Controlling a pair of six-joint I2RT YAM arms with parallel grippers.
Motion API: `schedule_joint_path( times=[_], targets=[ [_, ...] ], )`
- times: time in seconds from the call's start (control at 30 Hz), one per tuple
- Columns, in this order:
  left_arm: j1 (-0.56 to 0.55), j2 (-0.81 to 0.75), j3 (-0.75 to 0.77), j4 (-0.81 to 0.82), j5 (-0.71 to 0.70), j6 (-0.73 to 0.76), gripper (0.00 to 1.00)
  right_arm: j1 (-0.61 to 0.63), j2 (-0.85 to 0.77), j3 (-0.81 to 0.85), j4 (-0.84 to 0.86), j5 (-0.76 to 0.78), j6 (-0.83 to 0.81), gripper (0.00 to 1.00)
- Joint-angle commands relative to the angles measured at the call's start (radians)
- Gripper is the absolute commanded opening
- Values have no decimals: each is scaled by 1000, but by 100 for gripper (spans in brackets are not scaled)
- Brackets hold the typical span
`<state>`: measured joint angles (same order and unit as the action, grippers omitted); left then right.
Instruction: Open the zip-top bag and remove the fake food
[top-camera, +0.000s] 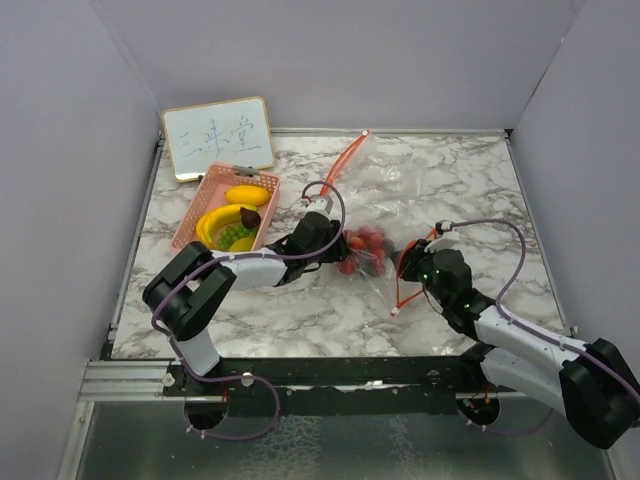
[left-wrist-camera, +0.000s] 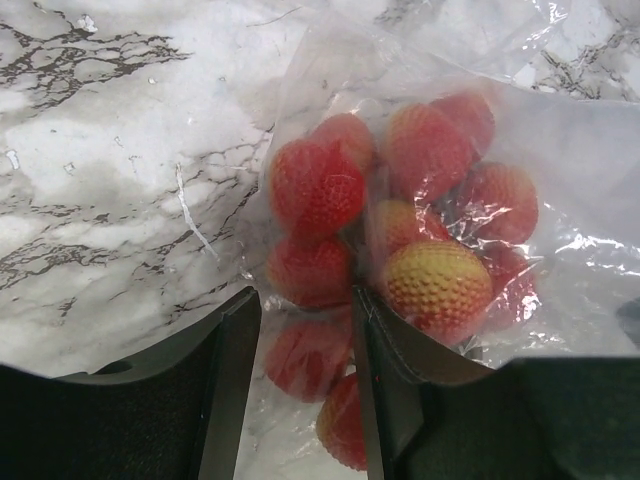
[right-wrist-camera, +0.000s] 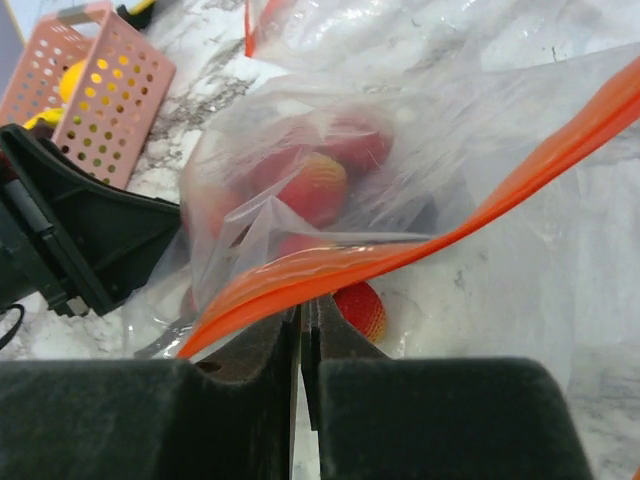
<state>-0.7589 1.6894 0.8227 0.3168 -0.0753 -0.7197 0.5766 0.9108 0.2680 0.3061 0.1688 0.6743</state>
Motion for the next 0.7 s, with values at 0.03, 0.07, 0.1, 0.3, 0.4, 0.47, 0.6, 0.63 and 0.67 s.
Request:
schedule_joint_path(
  times=[0.03, 0.07, 0.1, 0.3, 0.4, 0.47, 0.6, 0.63, 0.67],
  targets=[
    [-13, 46, 34, 33, 36, -4, 44, -37, 174, -31, 195, -75, -18, 9],
    [-16, 51, 38, 32, 37, -4, 44, -43, 205, -29, 216, -90, -17, 9],
    [-17, 53, 41, 31, 38, -2, 44, -47, 232, -24, 238, -100, -18, 10],
    [-21, 61, 51, 20, 37, 5, 43, -62, 365, 20, 314, -143, -33, 21],
    [-21, 62, 52, 15, 33, 9, 43, -74, 399, 16, 369, -180, -32, 31],
    [-21, 65, 52, 12, 33, 10, 43, -79, 405, 11, 398, -204, -31, 38],
    [-22, 74, 57, 13, 36, 9, 43, -83, 407, 5, 426, -226, -39, 50],
    [-22, 77, 60, 14, 37, 10, 43, -83, 408, 4, 435, -229, -44, 52],
    [-23, 81, 63, 13, 39, 9, 43, -84, 408, 4, 443, -230, -48, 53]
  ],
)
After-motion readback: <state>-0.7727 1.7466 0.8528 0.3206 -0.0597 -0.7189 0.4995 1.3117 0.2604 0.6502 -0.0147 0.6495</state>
